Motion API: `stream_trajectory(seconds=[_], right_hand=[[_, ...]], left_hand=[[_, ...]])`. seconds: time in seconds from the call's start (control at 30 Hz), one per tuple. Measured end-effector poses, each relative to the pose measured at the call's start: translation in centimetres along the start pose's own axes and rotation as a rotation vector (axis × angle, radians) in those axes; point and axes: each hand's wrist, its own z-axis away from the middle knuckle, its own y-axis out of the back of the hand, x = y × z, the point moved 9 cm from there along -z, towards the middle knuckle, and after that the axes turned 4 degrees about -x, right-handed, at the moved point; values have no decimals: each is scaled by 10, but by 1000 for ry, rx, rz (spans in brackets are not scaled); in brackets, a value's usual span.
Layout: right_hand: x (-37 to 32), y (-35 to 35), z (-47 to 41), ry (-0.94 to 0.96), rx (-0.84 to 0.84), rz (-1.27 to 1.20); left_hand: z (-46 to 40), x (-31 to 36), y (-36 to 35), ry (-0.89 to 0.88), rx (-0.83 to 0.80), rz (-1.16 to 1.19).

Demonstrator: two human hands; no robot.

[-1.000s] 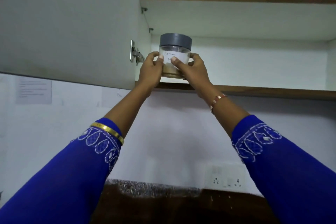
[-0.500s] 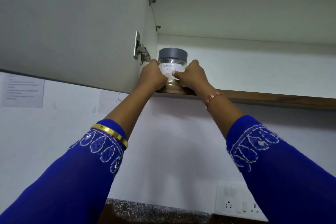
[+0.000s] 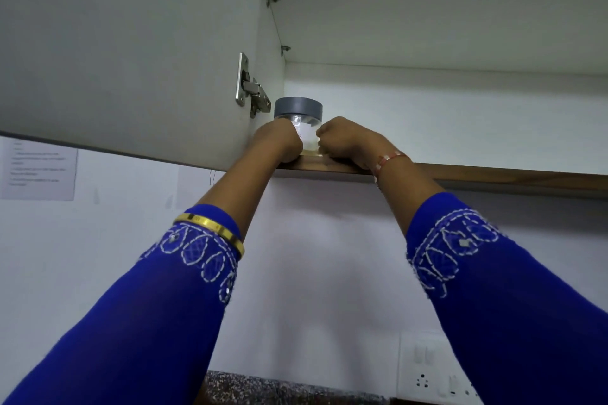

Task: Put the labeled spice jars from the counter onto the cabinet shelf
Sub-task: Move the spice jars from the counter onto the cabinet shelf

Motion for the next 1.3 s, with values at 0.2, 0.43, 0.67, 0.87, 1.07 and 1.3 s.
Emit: stream_trajectory(seconds=[0.2,0.43,0.67,0.87,1.07,1.3], right_hand=[[-6,10,32,99,175,-40],[-4,-30,123,307,321,133],[41,-73,233,212,252,-16],[95,-106,317,55,191,-127],[172,-151,421,-198,148,-298],[247,-237,555,-550,-160,-269]], left_hand=[[34,7,7,-153,307,188],[134,-7,-25,-322,416,767],[244,-16,-102,-168,198,913],[325,-1,-154,-125,5,977],[410,-2,-220,21,-217,1088],[530,-4,-311,202,-560,972]])
